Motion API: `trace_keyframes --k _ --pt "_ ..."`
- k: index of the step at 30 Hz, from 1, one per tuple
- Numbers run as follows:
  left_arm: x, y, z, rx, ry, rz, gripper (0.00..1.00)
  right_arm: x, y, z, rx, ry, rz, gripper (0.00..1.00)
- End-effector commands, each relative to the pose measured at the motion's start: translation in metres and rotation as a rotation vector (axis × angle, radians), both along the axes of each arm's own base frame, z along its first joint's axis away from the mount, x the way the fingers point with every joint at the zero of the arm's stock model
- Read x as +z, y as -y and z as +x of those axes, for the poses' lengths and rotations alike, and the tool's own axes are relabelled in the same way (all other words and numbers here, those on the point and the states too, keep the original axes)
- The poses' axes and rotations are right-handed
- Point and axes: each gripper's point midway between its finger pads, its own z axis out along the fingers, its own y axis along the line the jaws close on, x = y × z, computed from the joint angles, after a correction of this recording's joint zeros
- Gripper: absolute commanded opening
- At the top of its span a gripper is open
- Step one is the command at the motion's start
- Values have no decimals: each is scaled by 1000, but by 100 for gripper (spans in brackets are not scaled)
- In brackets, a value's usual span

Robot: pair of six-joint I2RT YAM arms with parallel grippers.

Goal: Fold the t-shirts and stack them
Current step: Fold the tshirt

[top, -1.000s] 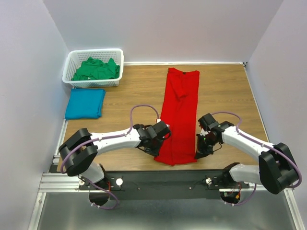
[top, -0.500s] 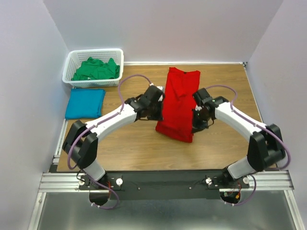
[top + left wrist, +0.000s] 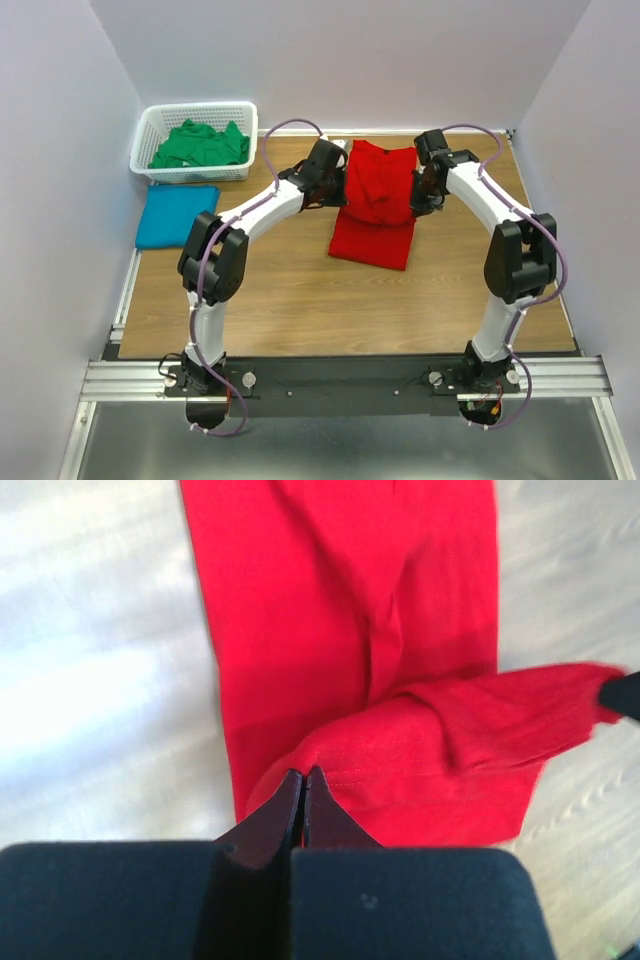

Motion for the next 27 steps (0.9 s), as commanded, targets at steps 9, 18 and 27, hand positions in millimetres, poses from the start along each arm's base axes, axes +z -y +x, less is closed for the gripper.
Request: trace_keyframes --k 9,18,27 --pt "-7 7 60 -8 100 -37 0 -23 18 54 -18 11 -64 1" --pt "-37 9 69 -13 74 -20 19 -52 15 63 -9 -20 -55 14" --pt "21 -12 49 67 213 -22 65 21 -8 65 68 191 14 35"
